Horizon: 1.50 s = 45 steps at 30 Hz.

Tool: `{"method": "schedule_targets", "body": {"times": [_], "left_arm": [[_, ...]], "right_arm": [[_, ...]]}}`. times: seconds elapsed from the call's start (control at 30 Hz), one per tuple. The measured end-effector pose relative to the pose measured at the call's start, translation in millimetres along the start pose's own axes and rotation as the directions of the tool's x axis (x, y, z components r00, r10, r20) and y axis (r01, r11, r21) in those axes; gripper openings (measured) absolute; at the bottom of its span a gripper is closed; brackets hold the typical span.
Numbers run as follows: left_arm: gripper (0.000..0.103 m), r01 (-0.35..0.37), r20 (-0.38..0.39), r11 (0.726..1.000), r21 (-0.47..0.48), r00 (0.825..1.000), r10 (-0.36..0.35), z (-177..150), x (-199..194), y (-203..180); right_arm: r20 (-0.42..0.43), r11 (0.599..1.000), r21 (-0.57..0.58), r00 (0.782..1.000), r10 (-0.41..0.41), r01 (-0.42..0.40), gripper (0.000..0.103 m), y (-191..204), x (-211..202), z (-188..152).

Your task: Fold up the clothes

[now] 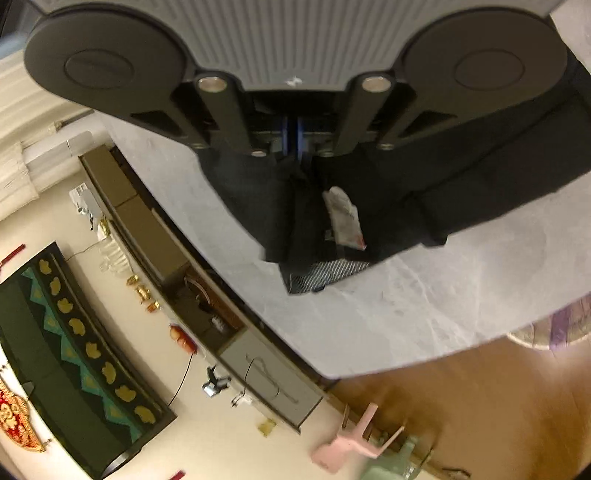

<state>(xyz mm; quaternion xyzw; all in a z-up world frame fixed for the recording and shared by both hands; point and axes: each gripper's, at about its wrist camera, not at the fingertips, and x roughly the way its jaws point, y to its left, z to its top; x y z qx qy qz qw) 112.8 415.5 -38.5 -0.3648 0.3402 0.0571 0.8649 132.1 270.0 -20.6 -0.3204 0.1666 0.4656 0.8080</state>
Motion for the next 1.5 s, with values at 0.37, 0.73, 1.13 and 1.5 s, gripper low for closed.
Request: {"method": "schedule_targets", "body": {"times": [0.37,0.73,1.13,1.5], "left_arm": [[0.004,-0.047,0.042,0.998,-0.042,0.998,0.049,2.5,-0.8,-6.4],[0.004,0.012,0.046,0.999,-0.041,0.999,-0.010,7.2,-5.2,-4.5],[0.005,0.026,0.086,0.996,-0.085,0.996,-0.019,26.4,16.3,-10.0],[0.051,0.075,0.142,0.997,-0.031,0.987,-0.070,60.2,60.7,-19.8]], "right_arm": [[-0.123,0.957,0.281,0.987,0.103,-0.065,0.069,-113.6,74.9,13.4],[-0.234,0.964,0.258,0.963,0.131,-0.068,0.016,-102.7,167.3,39.5],[-0.096,0.847,0.531,0.992,0.087,-0.023,0.060,-171.7,78.4,53.1],[-0.132,0.812,0.504,0.956,-0.263,0.293,0.083,-106.1,-205.1,-133.2]]}}
